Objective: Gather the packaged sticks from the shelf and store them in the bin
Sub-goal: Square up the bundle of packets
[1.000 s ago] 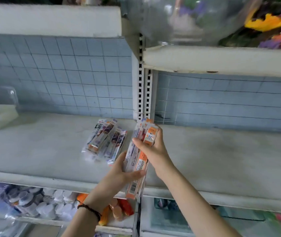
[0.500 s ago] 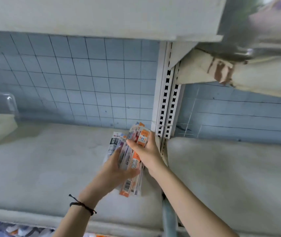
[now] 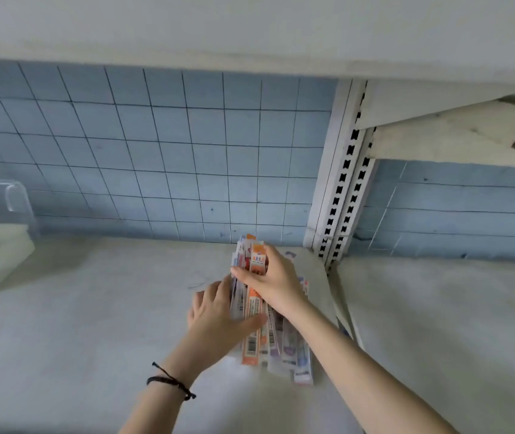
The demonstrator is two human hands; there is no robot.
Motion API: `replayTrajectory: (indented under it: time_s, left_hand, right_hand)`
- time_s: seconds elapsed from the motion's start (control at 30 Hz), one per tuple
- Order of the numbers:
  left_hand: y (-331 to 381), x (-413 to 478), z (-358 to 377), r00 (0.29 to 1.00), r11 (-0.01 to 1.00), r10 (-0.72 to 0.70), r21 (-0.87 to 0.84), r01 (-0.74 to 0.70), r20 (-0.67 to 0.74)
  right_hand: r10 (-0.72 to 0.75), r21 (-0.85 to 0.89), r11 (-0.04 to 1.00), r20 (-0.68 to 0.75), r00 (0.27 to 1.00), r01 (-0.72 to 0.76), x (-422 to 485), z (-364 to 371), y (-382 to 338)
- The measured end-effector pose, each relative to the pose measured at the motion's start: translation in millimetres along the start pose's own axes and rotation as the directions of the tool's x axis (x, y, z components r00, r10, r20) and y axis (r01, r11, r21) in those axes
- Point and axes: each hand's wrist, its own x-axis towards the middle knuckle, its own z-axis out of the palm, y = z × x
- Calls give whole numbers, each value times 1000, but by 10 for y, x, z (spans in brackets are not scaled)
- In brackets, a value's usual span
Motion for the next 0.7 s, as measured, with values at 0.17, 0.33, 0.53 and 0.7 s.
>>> replayTrajectory:
  time_s: [0.17,0.33,0.53,0.7]
  left_hand:
    - [-124,-32,30,999,993,-11,-121,14,30]
    - [-208,44,21,997,972,8,-237,9,72]
    - [-194,101,3,996,966,34,-258,-13,79]
    - [-152,150,57,992,963,46,-270,-14,114]
  right_hand:
    - [-25,-48,999,-59,998,22,-107,62,-80]
    - [-72,-126,991,-287,955,37,-139,45,-138]
    - [108,-280,936,-347,931,-213,-203,-410,146]
    - [364,-299,867,-166,917,-398,-294,-494,320]
